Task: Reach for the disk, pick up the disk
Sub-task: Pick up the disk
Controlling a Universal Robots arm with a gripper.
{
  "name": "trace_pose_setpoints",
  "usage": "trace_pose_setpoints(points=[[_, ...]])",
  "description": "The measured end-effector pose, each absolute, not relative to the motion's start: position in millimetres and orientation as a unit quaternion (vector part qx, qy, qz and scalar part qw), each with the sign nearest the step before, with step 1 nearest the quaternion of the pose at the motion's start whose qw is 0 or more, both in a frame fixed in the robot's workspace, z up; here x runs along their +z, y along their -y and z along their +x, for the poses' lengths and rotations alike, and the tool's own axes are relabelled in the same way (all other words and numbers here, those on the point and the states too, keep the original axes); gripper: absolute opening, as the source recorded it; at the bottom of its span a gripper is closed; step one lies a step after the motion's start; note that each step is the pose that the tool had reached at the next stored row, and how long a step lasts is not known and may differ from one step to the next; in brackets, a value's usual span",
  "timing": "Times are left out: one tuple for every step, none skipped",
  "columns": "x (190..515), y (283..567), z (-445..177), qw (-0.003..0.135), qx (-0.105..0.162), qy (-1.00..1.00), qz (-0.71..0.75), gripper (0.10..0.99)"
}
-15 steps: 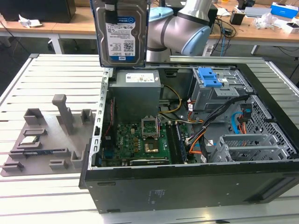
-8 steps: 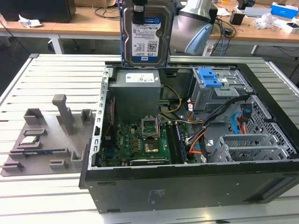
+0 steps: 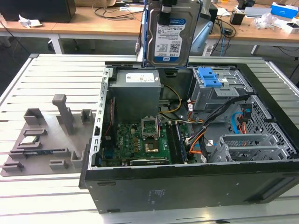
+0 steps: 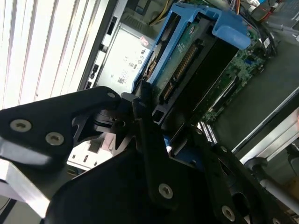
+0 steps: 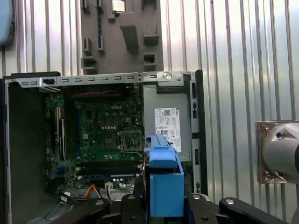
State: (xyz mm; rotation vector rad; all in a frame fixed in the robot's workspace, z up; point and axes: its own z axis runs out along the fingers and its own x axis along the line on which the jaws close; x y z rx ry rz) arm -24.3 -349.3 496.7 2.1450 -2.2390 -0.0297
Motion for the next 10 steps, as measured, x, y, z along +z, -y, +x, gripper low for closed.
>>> trace_pose_setpoints(points=[[497,349,-20,0.02,-0.01,0.722,0.692,0.365],[497,349,-17,0.02,-0.01,0.722,0.692,0.365],[497,349,-13,0.02,-0.01,0.722,0.692,0.365],[497,349,-9,0.02,-0.01,0.722,0.692,0.365],[497,349,-6,0.02,-0.01,0.722,0.692,0.365],[497,349,-4,0.02,-0.01,0.722,0.692,0.365],[497,349,-3,0.02,-0.01,0.722,0.692,0.365],[497,349,-3,0.02,-0.01,0.722,0.692,0.365],[497,349,-3,0.02,-0.01,0.722,0.692,0.365],[497,349,-3,0.02,-0.01,0.722,0.692,0.365]])
